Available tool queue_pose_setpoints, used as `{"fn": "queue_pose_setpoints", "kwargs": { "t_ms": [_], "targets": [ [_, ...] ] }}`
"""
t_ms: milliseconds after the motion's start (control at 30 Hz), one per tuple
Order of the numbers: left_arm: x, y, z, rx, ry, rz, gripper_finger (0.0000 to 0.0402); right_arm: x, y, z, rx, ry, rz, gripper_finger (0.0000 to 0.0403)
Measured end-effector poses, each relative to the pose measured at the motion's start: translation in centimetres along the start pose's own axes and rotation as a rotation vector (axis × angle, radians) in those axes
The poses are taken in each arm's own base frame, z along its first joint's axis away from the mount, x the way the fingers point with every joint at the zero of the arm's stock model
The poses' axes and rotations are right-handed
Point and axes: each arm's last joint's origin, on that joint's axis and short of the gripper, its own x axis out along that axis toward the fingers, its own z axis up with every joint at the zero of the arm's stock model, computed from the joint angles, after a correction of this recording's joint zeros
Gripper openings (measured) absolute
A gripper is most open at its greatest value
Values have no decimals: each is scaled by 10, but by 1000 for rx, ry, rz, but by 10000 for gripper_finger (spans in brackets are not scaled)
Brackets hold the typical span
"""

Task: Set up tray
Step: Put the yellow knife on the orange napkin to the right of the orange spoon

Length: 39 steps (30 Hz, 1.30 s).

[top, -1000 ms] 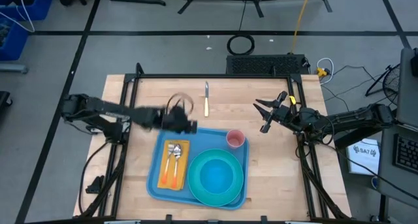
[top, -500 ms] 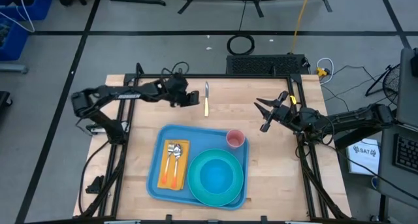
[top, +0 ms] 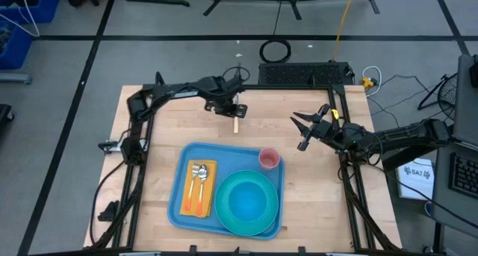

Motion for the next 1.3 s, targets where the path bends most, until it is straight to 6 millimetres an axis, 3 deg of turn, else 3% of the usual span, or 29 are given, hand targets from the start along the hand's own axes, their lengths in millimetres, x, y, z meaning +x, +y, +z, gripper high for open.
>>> {"fn": "queue_pose_setpoints", "kwargs": {
  "t_ms": [200,400,500,667,900,1200,1300],
  "targets": [
    [20,-13,2,-23,-17,12,122,0,0,0,0,1,0,77],
    [22,-26,-5,-12,-96,18,122,0,0,0,0,0,2,77],
    [22,-25,-6,-35,-92,27,122,0,0,0,0,0,3,77],
    [43,-23,-6,-57,-49,51,122,0,0,0,12,-1,5,77],
    [58,-22,-7,-63,-11,60,122,0,0,0,19,-2,7,77],
    [59,-20,-8,-70,-1,81,120,0,0,0,19,-1,6,77],
    [58,-18,-9,-68,14,106,98,0,0,0,19,-1,6,77]
  ]
}}
